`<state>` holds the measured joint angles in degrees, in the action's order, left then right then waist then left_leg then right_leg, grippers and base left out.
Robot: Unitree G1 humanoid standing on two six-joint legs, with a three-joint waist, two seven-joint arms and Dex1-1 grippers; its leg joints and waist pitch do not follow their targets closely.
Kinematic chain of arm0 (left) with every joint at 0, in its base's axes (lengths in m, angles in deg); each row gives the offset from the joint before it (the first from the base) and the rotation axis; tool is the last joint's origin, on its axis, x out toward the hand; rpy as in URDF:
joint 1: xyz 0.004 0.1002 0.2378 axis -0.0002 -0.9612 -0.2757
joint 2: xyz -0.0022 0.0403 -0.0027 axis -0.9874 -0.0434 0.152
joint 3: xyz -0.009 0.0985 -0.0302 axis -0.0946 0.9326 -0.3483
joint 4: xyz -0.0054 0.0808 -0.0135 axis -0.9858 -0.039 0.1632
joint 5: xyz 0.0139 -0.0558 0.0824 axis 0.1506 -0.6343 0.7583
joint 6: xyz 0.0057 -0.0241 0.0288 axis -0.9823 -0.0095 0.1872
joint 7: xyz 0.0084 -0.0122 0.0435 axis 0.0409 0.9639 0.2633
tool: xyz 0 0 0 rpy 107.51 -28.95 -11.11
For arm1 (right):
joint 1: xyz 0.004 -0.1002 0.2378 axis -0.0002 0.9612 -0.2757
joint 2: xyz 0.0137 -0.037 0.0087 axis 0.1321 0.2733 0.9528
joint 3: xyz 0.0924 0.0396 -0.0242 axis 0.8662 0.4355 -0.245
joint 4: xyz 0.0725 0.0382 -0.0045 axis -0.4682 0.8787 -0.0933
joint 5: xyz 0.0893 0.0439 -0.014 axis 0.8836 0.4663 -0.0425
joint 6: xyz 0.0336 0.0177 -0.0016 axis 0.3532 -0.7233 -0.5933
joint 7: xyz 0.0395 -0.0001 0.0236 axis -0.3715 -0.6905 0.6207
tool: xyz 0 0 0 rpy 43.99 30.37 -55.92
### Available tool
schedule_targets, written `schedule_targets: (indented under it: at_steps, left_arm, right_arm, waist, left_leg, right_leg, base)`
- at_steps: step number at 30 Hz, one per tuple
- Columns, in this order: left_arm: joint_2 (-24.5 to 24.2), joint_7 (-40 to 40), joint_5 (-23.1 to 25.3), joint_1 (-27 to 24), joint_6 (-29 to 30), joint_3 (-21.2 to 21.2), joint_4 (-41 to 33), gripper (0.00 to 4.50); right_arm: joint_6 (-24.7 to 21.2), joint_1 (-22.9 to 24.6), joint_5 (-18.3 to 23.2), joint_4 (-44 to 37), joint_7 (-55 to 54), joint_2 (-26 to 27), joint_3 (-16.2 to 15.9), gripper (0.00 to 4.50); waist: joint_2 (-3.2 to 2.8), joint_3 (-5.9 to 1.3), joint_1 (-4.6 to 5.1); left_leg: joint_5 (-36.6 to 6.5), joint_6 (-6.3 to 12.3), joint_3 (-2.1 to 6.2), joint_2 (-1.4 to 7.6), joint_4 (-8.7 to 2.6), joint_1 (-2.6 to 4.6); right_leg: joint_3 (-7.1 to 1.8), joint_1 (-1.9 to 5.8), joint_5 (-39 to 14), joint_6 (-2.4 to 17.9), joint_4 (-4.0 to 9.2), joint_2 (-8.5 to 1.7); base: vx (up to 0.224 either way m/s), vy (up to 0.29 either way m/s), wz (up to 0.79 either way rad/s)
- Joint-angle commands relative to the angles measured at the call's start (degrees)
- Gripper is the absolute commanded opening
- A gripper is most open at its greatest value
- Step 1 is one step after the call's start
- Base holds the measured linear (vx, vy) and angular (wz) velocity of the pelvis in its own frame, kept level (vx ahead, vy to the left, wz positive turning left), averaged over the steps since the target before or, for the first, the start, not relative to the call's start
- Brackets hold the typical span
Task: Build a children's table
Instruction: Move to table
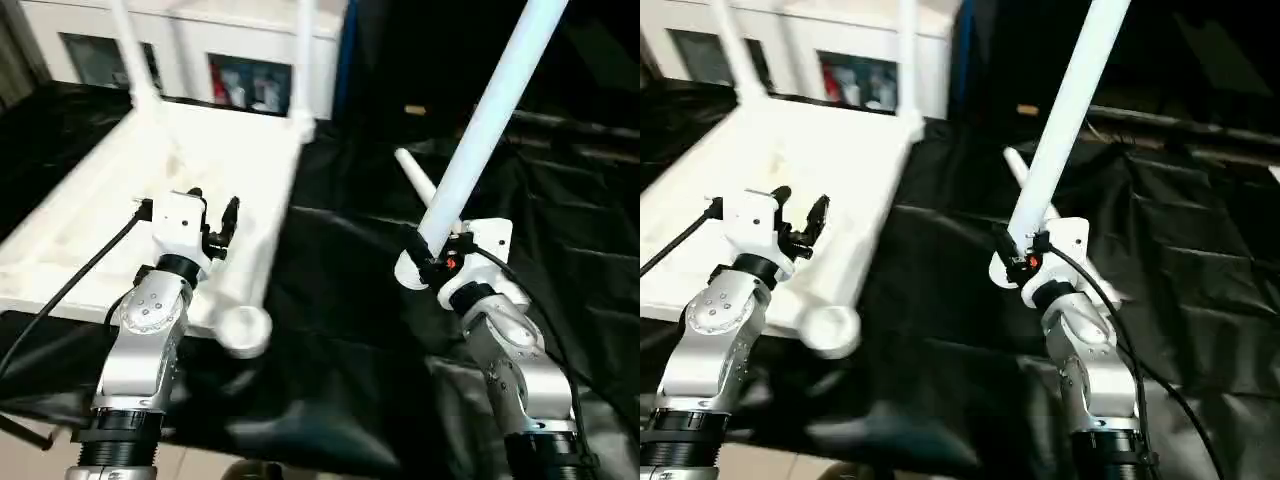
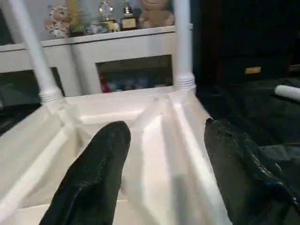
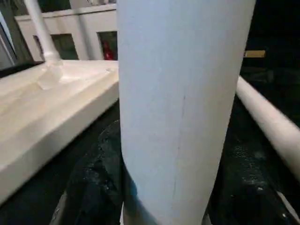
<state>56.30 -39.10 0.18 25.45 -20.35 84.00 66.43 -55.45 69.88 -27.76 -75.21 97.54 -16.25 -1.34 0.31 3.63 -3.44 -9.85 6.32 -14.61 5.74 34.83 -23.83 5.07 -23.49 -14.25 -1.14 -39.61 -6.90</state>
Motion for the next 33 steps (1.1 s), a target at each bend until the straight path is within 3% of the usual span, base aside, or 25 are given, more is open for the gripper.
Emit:
schedule_targets:
  at_steps: [1,3,4,5,6,7,9,10,11,12,14,15,16,18,19,20,21,23,25,27,28,29,30,31,33]
  left_arm:
    - [0.5,-0.1,0.4,0.1,-0.2,1.1,-0.4,2.96]
    - [0.5,-0.1,0.4,0.0,-0.3,1.2,-0.4,2.96]
    - [0.5,-0.2,0.4,0.0,-0.3,1.3,-0.4,2.96]
    - [0.5,-0.2,0.5,0.0,-0.4,1.4,-0.4,2.96]
    - [0.6,-0.2,0.5,-0.1,-0.4,1.5,-0.4,2.96]
    - [0.6,-0.1,0.6,-0.1,-0.4,1.5,-0.4,2.96]
    - [0.6,-0.1,0.7,-0.1,-0.3,1.5,-0.4,2.96]
    - [0.6,0.0,0.7,-0.1,-0.3,1.5,-0.5,2.96]
    - [0.7,0.0,0.7,-0.1,-0.3,1.6,-0.4,2.96]
    - [0.6,0.1,0.7,-0.2,-0.3,1.6,-0.4,2.96]
    - [0.7,0.1,0.6,-0.2,-0.4,1.6,-0.2,2.96]
    - [0.7,0.1,0.6,-0.2,-0.4,1.6,-0.2,2.96]
    - [0.7,0.0,0.7,-0.4,-0.5,1.9,-0.4,2.96]
    - [1.2,-0.1,0.5,-0.5,-0.3,2.3,-0.6,2.96]
    - [1.5,-0.2,0.2,-0.6,0.0,2.2,-0.7,2.96]
    - [1.8,-0.7,0.4,-0.6,0.2,2.2,-0.6,2.96]
    - [1.9,-1.1,0.8,-0.6,0.1,2.3,-0.4,2.96]
    - [2.1,-1.5,1.8,-0.7,-0.1,2.7,-0.1,2.96]
    - [2.4,-1.5,2.0,-1.0,0.0,3.0,0.0,2.96]
    - [2.6,-1.4,1.8,-1.2,-0.6,2.9,0.1,2.96]
    - [2.8,-2.8,2.5,-1.7,-0.6,2.6,0.7,2.96]
    - [2.9,-3.0,2.5,-1.8,-0.7,2.6,0.9,2.96]
    - [2.9,-3.0,2.5,-1.9,-0.7,2.5,1.0,2.96]
    - [2.8,-2.6,2.0,-2.3,-0.5,2.4,1.1,2.96]
    - [2.3,-2.0,1.9,-2.5,-0.8,2.6,1.2,2.96]
  right_arm:
    - [1.0,0.8,0.3,0.1,-0.5,-0.7,0.7,1.89]
    - [1.1,0.9,0.2,0.1,-0.5,-0.7,0.6,1.89]
    - [1.1,0.9,0.2,0.1,-0.6,-0.6,0.4,1.89]
    - [1.1,0.9,0.2,0.2,-0.6,-0.6,0.3,1.89]
    - [1.1,0.8,0.1,0.2,-0.6,-0.5,0.2,1.89]
    - [1.1,0.8,0.1,0.2,-0.5,-0.4,0.1,1.89]
    - [1.1,0.8,-0.1,0.2,-0.5,-0.3,0.0,1.89]
    - [1.1,0.8,-0.1,0.2,-0.4,-0.2,0.0,1.89]
    - [1.1,0.8,-0.2,0.4,-0.3,-0.1,0.0,1.89]
    - [1.1,0.8,-0.2,0.4,-0.3,-0.1,0.0,1.89]
    - [1.2,0.8,-0.2,0.6,-0.4,-0.3,-0.1,1.89]
    - [1.2,0.8,-0.2,0.6,-0.4,-0.3,-0.2,1.89]
    - [1.3,0.8,-0.1,0.6,-0.5,-0.4,-0.2,1.89]
    - [1.2,0.8,-0.1,0.6,-0.4,-0.5,-0.2,1.89]
    - [1.2,0.8,-0.1,0.5,-0.4,-0.5,-0.1,1.89]
    - [1.1,0.8,-0.3,0.6,-0.3,-0.4,-0.1,1.89]
    - [1.1,0.8,-0.3,0.6,-0.4,-0.4,-0.1,1.89]
    - [1.1,0.7,-0.3,0.6,-0.4,-0.6,-0.1,1.89]
    - [1.0,0.5,-0.1,0.7,-0.4,-1.0,-0.2,1.89]
    - [1.0,0.4,0.0,0.8,-0.4,-1.1,-0.1,1.89]
    - [1.0,0.1,0.2,1.0,-0.1,-1.4,0.3,1.89]
    - [1.0,0.0,0.3,1.0,0.0,-1.5,0.4,1.89]
    - [0.9,-0.1,0.3,1.1,0.0,-1.5,0.5,1.89]
    - [0.8,-0.3,0.4,1.3,0.2,-1.5,0.7,1.89]
    - [0.7,-0.3,0.5,1.4,0.4,-1.5,0.7,1.89]
  waist:
    - [-0.5,-3.64,1.34]
    - [2.46,-4.07,0.49]
    - [1.51,-4.37,-0.26]
    - [1.54,-3.59,-0.44]
    - [2.16,-3.26,-1.0]
    - [1.23,-3.25,-2.05]
    - [0.31,-3.5,-1.38]
    - [-1.09,-3.97,0.77]
    - [-2.51,-4.12,3.16]
    - [-2.43,-3.77,3.65]
    - [-1.38,-3.2,3.01]
    - [-0.23,-3.17,2.12]
    - [1.22,-2.81,-0.94]
    - [2.56,-3.49,-1.65]
    - [0.8,-3.06,-1.92]
    - [-0.86,-3.34,-0.94]
    - [-1.92,-3.5,-0.33]
    - [-3.73,-3.87,1.89]
    - [-3.9,-4.29,1.74]
    - [-3.62,-4.58,1.47]
    - [-1.78,-4.56,1.37]
    - [-0.64,-4.45,1.29]
    - [2.18,-5.26,-0.49]
    - [2.1,-5.11,-2.25]
    - [2.0,-4.31,-3.31]
  left_leg:
    - [-19.0,-6.98,2.23,7.77,-11.63,5.12]
    - [-23.3,-14.56,0.62,6.91,-9.76,3.63]
    - [-14.6,-11.66,12.78,1.04,13.48,-4.34]
    - [-12.1,-14.06,13.92,0.41,14.24,-5.94]
    - [-11.7,-15.66,13.54,0.22,13.0,-5.24]
    - [-11.5,-11.91,12.25,2.17,6.97,-0.19]
    - [-5.6,-6.54,11.53,3.27,1.56,0.64]
    - [-5.8,0.9,10.24,4.22,-2.97,3.55]
    - [-3.8,9.48,11.6,4.95,-4.3,7.28]
    - [-4.0,15.32,11.78,6.04,-5.48,7.18]
    - [-4.3,18.72,11.48,7.52,-5.87,7.16]
    - [-7.1,14.88,9.95,6.6,-5.92,6.66]
    - [-17.4,3.75,8.55,5.13,0.16,3.87]
    - [-13.1,-4.58,11.52,5.03,7.34,0.75]
    - [-7.8,-9.67,12.89,5.4,5.58,0.27]
    - [-5.4,-13.08,11.79,5.41,-1.94,1.73]
    - [-10.1,-14.9,12.82,8.0,-3.26,3.59]
    - [-18.0,-20.72,15.9,13.82,-7.45,4.51]
    - [-18.2,-14.54,16.25,15.46,-8.02,5.15]
    - [-18.0,-8.91,14.93,14.09,-7.84,5.14]
    - [-17.7,-0.91,12.99,10.79,-7.04,4.41]
    - [-17.9,-0.08,11.42,8.51,-5.61,3.07]
    - [-11.2,-0.81,7.18,3.04,-0.19,-0.68]
    - [-6.6,-2.41,7.05,3.28,0.41,-0.21]
    - [-2.6,-6.41,7.12,4.65,-1.61,-0.3]
  right_leg:
    - [2.72,-0.72,-3.3,1.5,-0.19,1.55]
    - [-1.11,0.79,-10.0,3.5,4.42,-4.54]
    - [-11.74,4.66,-23.4,3.8,11.85,-17.82]
    - [-8.1,6.02,-26.7,2.2,11.13,-15.3]
    - [-6.74,6.03,-27.6,3.0,11.13,-12.62]
    - [-5.46,5.33,-24.8,12.7,11.84,-9.97]
    - [-3.94,5.95,-23.2,15.7,11.38,-6.96]
    - [-0.62,2.48,-20.6,13.0,7.87,0.32]
    - [1.42,-0.09,-10.3,10.7,2.39,3.92]
    - [2.29,-1.14,-6.4,7.4,-1.23,4.24]
    - [1.79,-1.54,-5.0,4.9,-1.23,2.61]
    - [-0.1,-0.61,-4.4,4.0,1.67,0.16]
    - [-8.23,1.73,-15.4,6.8,10.54,-11.23]
    - [-12.1,4.91,-25.6,10.4,12.53,-16.03]
    - [-7.34,5.34,-28.3,12.9,11.58,-12.17]
    - [-1.75,4.24,-19.2,12.8,8.01,-1.82]
    - [-1.55,1.82,-11.8,10.5,5.79,2.12]
    - [-1.52,0.53,0.3,6.1,0.77,2.78]
    - [-1.15,-1.58,-3.9,4.4,-1.92,2.83]
    - [-1.3,-1.05,-3.7,4.9,-1.2,2.59]
    - [-2.66,0.73,-1.3,7.8,2.32,1.21]
    - [-3.81,1.68,0.4,10.1,4.9,-0.12]
    - [-5.51,4.8,0.7,11.5,8.86,-3.97]
    - [-6.4,4.6,-2.8,8.2,9.4,-5.94]
    - [-5.78,3.85,-16.7,-0.2,9.82,-4.4]
  base:
    - [-0.072,0.105,0.1]
    - [-0.075,0.072,0.01]
    - [-0.061,0.073,0.02]
    - [-0.014,0.119,-0.31]
    - [-0.053,0.181,-0.45]
    - [-0.053,0.181,-0.45]
    - [-0.105,0.223,0.05]
    - [-0.103,0.23,0.16]
    - [-0.071,0.258,0.19]
    - [-0.064,0.257,0.06]
    - [-0.074,0.226,0.03]
    - [-0.086,0.151,-0.02]
    - [-0.086,0.151,-0.02]
    - [-0.097,0.175,-0.03]
    - [-0.093,0.19,-0.14]
    - [-0.074,0.202,-0.23]
    - [-0.085,0.174,0.15]
    - [-0.086,0.152,0.18]
    - [-0.075,0.06,0.14]
    - [-0.072,-0.062,0.13]
    - [-0.076,-0.088,0.1]
    - [-0.087,-0.127,0.0]
    - [-0.093,-0.14,-0.05]
    - [-0.093,-0.14,-0.05]
    - [-0.085,-0.129,-0.13]
